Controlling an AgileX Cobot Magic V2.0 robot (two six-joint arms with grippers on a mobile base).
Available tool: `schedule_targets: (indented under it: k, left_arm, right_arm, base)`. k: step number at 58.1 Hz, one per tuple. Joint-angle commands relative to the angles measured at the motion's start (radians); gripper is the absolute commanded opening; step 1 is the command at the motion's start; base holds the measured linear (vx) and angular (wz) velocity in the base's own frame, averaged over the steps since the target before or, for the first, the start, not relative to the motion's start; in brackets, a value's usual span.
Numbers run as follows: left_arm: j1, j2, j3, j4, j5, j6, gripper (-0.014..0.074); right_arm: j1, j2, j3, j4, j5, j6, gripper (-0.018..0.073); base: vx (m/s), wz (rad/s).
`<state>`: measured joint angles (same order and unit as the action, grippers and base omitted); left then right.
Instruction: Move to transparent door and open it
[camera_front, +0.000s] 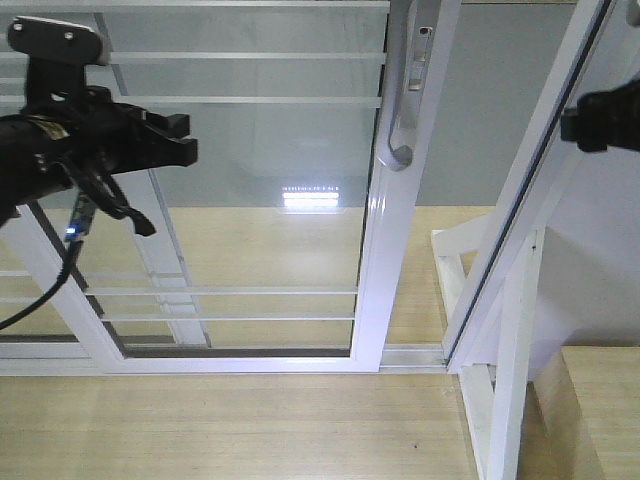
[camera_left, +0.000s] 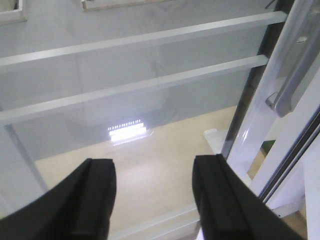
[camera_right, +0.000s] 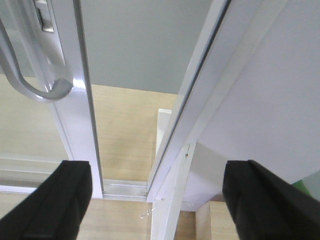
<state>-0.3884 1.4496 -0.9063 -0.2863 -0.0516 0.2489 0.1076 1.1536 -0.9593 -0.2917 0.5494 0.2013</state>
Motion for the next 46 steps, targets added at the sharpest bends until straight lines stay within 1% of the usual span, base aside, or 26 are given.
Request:
schedule_targets:
  k: [1,4,8,11,14,16,22,33,38,41,46]
  left_arm:
    - [-0.056,0.029,-0.035,0.009,-0.215,0.005,0.0464]
    - [-0.088,0.068,-0.036,0.033,-0.298,0.004,0.0464]
    - [-0.136,0.131,-0.057,0.085,-0.397,-0.002,0.0464]
    - [-0.163,0.179,-0.099,0.109,-0.422,-0.012,0.0464]
    - [-0.182,0.222,-0.151,0.106,-0.425,-0.037,0.0464]
    - [-0.192,0.258,-0.194,0.105,-0.419,-0.059,0.0464]
    - [-0.193,0.347,-0.346,0.106,-0.377,-0.117,0.0466]
    - [-0.195,0.482,-0.616,0.109,-0.207,-0.107,0.0498]
    - [-0.207,0.525,-0.704,0.109,-0.161,-0.106,0.0517]
    - [-0.221,0.549,-0.752,0.128,-0.134,-0.106,0.0528]
    - [-0.245,0.584,-0.811,0.146,-0.119,-0.106,0.0533]
  right_arm:
    - [-0.01,-0.094,0.046,-0.017,-0.069,0.004,0.0592]
    - [-0.01,-0.128,0.079,-0.011,-0.066,0.004,0.0592]
    - [-0.01,-0.174,0.124,0.0,-0.063,0.004,0.0592]
    - [-0.01,-0.205,0.149,0.0,-0.063,0.007,0.0592]
    - [-0.01,-0.228,0.172,0.0,-0.054,0.017,0.0592]
    - [-0.01,-0.242,0.183,0.0,-0.042,0.024,0.0592]
    - [-0.01,-0.278,0.209,0.0,-0.029,0.027,0.0592]
    - [-0.01,-0.292,0.226,-0.001,-0.037,0.027,0.0592]
    - [-0.01,-0.292,0.226,-0.001,-0.04,0.027,0.0592]
    - [-0.01,-0.292,0.226,-0.001,-0.042,0.027,0.0592]
    - [-0.01,-0.292,0.226,-0.001,-0.042,0.027,0.0592]
  base:
    - [0.0,0.0]
    - [0.0,0.0]
    - [0.0,0.0]
    - [0.0,0.0]
    - [0.0,0.0]
    - [0.0,0.0]
    - [0.0,0.0]
    - [0.0,0.0]
    - [0.0,0.0]
    - [0.0,0.0]
    - [0.0,0.0]
